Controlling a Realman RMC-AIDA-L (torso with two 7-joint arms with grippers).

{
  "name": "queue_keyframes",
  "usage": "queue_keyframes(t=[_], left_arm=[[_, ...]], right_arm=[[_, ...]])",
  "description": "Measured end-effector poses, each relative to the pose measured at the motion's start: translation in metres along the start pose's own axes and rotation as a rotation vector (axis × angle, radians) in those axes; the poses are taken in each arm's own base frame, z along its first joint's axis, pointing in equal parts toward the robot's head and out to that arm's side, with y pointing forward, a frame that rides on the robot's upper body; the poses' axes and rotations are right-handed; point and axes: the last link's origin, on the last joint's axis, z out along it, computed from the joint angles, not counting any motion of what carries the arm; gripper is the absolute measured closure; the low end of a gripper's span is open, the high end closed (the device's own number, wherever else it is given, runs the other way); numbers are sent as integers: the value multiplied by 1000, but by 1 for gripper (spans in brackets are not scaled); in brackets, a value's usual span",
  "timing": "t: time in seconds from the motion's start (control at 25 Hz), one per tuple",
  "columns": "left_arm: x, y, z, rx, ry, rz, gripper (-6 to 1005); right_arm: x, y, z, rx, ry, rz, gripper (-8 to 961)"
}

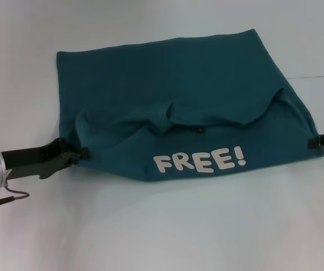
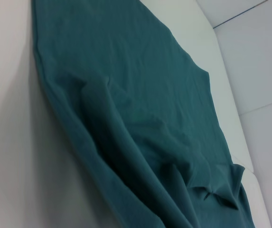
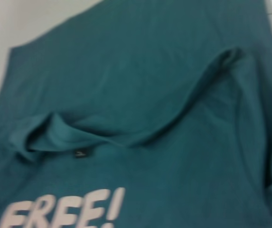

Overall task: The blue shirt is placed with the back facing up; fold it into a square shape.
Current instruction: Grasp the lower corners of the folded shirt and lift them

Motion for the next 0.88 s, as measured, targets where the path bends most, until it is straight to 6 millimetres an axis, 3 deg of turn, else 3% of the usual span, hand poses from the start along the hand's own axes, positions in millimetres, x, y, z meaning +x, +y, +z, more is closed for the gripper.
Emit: queue_keyframes(t=[0.4,0.88], left_arm=[[2,1,0,-5,14,-6,986],[2,2,2,-11,20,-11,986]], right_arm=[[-8,-10,12,129,-33,-59,130],[-2,-4,43,191,-36,-107,171]])
